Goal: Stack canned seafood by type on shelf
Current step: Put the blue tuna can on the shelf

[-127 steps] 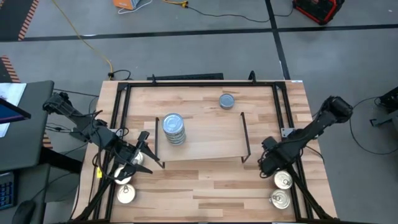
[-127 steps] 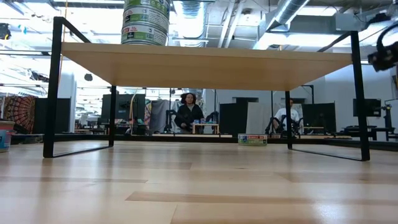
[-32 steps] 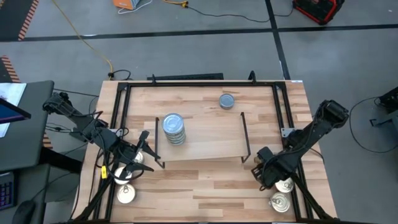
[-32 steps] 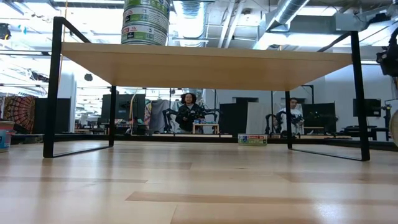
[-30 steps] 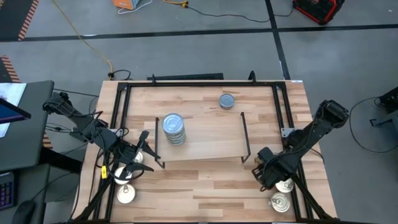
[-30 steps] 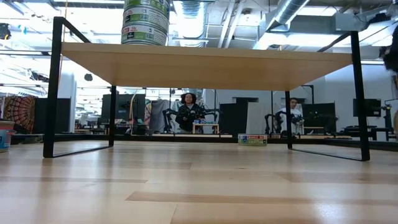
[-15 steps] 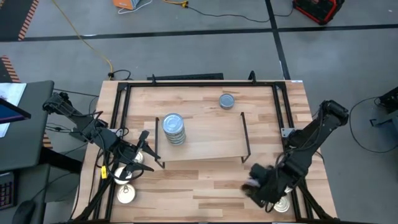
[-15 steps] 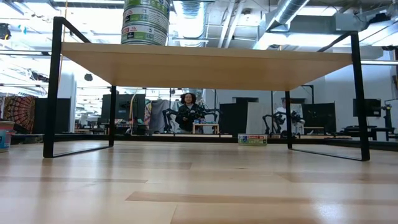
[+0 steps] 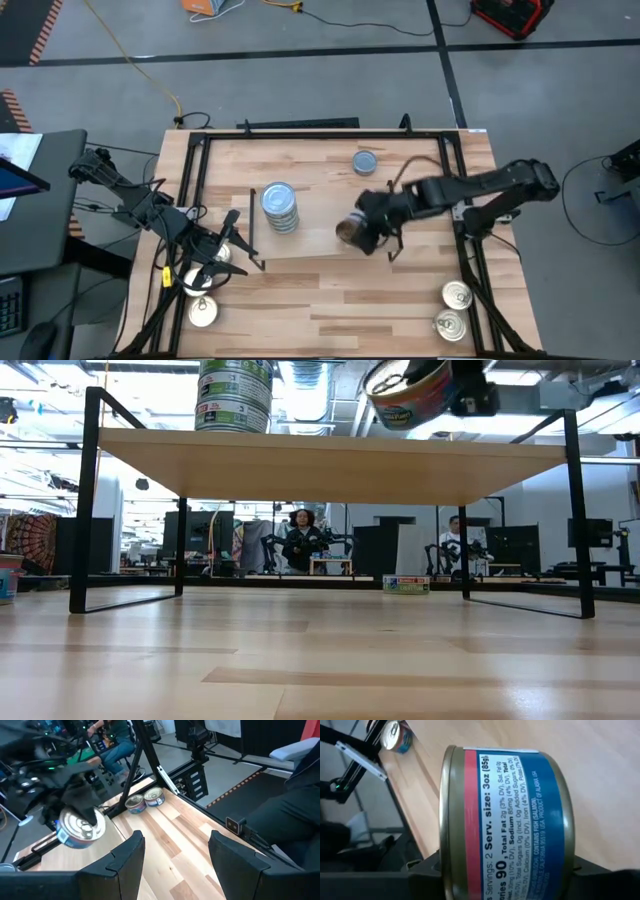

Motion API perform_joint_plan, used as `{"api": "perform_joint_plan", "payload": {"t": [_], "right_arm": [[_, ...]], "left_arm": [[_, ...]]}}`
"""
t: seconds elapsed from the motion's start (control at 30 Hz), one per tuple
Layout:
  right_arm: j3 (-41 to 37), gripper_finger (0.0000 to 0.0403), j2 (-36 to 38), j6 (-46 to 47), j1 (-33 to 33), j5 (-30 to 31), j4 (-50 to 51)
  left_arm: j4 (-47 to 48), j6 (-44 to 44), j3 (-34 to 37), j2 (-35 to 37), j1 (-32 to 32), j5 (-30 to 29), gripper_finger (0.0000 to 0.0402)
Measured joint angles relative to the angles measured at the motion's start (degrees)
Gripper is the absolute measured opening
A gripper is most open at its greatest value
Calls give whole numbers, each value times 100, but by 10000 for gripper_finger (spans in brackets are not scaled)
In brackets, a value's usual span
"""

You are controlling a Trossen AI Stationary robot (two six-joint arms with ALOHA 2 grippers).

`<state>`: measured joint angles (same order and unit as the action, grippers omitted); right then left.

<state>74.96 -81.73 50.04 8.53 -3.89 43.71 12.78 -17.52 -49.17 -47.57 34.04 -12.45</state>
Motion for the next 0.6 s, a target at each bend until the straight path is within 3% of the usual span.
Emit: {"api": "perform_joint_plan", "payload": {"t": [0.13,0.3,0.6], "right_arm": [[2,212,-2,-299,-635,-801,47],[2,219,0,-365,-1022,-988,50],[9,304,4,121,-1091,-1377,6]], "left_arm": [[25,0,0,2,0,0,210],[15,22,0,2,0,0,210],[-5,-24,0,2,0,-176,210]]}}
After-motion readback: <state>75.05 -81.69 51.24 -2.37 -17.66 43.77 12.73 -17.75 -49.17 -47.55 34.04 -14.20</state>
